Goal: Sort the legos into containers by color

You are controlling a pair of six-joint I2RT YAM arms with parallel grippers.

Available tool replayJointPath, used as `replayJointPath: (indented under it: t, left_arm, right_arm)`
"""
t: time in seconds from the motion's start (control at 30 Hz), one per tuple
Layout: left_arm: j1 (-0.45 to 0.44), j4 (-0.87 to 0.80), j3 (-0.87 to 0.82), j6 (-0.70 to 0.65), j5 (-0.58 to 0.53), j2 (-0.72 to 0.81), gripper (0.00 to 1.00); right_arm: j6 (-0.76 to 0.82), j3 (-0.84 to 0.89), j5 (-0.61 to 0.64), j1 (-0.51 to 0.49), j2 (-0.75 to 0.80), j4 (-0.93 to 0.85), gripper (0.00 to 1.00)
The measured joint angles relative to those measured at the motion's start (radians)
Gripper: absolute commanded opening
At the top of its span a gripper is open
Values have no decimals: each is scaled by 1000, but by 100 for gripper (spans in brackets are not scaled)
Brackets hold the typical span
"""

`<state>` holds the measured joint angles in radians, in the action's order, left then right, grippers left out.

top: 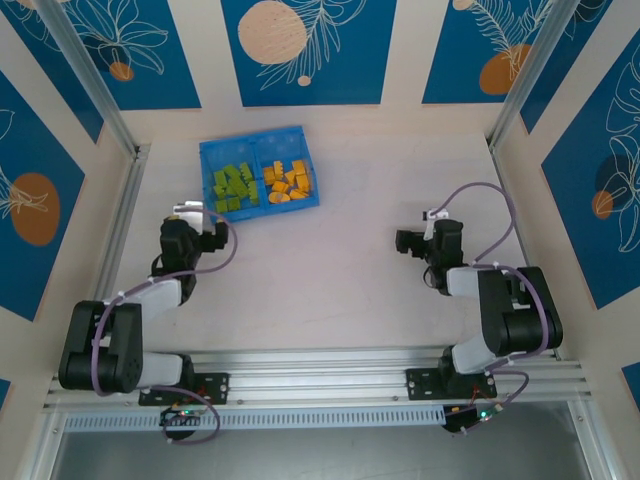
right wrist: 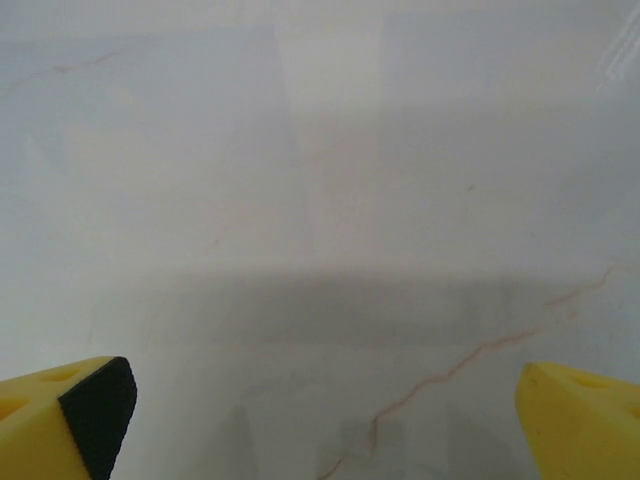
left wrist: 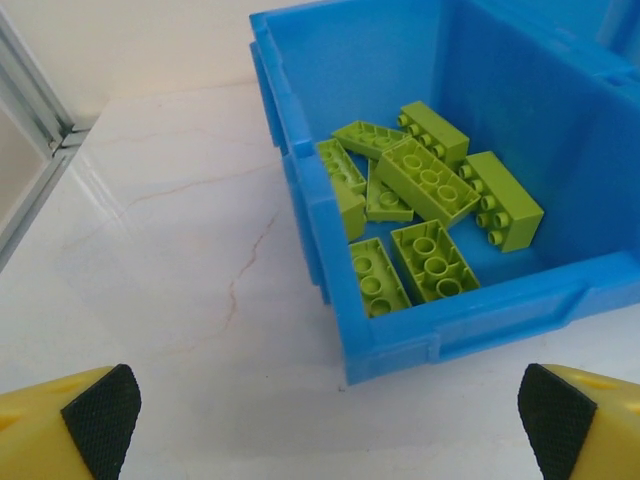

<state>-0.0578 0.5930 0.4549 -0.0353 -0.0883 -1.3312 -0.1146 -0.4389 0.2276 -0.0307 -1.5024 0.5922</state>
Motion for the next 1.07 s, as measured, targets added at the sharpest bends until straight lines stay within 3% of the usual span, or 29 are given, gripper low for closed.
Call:
replayJointPath:
  t: [0.1,0.27,0.4,1.07]
  left_arm:
    - [6,-23,-8,7,32,10,100]
    - [5,55,-94,5,87,-10,100]
    - [8,229,-94,2,97,-184,100]
    - [8,234,-76,-1,114,-216,100]
  right_arm:
    - [-8,29,-40,40,-9,102,99]
    - [-7,32,-56,18,-18,163,99]
    - [-7,33,-58,15,-18,179,100]
    - [-7,33,-83,23,-19,185,99]
